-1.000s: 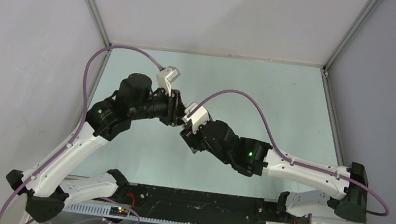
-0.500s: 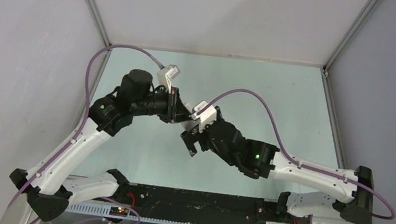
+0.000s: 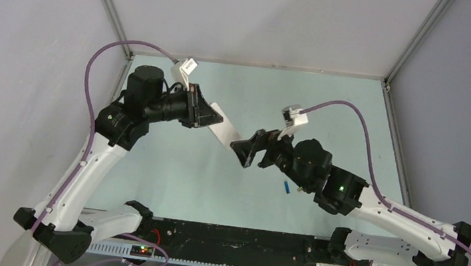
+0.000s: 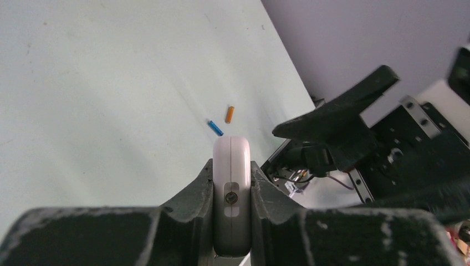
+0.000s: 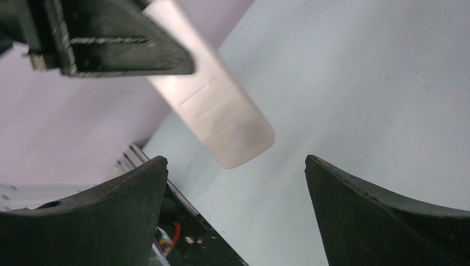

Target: Load the batteries into the remote control

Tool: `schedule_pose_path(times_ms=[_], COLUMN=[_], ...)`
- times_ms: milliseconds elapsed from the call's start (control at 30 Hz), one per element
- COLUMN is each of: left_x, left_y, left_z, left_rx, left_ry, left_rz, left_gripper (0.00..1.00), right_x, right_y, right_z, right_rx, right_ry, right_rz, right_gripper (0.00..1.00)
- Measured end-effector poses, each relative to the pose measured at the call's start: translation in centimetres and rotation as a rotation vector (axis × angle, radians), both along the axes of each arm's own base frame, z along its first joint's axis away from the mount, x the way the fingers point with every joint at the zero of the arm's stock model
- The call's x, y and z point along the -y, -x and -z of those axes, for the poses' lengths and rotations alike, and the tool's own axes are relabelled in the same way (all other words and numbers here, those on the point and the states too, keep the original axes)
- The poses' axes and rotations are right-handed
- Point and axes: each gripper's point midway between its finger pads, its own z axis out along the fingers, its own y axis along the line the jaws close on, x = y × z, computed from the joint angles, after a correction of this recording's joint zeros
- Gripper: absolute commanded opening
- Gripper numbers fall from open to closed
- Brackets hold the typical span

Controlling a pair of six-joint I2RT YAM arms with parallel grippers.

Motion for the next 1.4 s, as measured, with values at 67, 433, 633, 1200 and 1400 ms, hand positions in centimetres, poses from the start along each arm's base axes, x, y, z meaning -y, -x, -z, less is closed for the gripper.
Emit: schedule_pose_path(times_ms=[67, 433, 633, 1200, 1400], left_x=[0.2, 1.9, 2.4, 3.1, 3.1], left_y=[0.1, 0.1, 0.2, 0.9, 1.2], left_z=[-0.8, -6.2, -8.0, -8.5, -8.9], left_rx=[-0.001, -0.057, -0.085, -0.262, -0.273], left_ry=[0.026, 0.276, 0.365, 0.578, 0.605], left_rz=[0.002, -0.01, -0.007, 0.062, 0.081], left_gripper=[0.0, 0.0, 0.0, 0.0, 0.0], right_x=[1.0, 2.4, 1.4, 1.3, 2.2], right_y=[-0.6, -1.1, -0.5, -1.0, -1.3], right_z=[-0.3, -2.9, -4.9, -6.9, -7.6], right_rx=[-0.066, -0.334, -0.368, -0.339, -0.331], right_ry=[-0.081, -0.426, -0.53, -0.698, -0.726], right_rz=[0.041, 0.099, 0.031, -0.044, -0.037], right_gripper=[0.95, 0.94, 0.9, 0.75, 0.67])
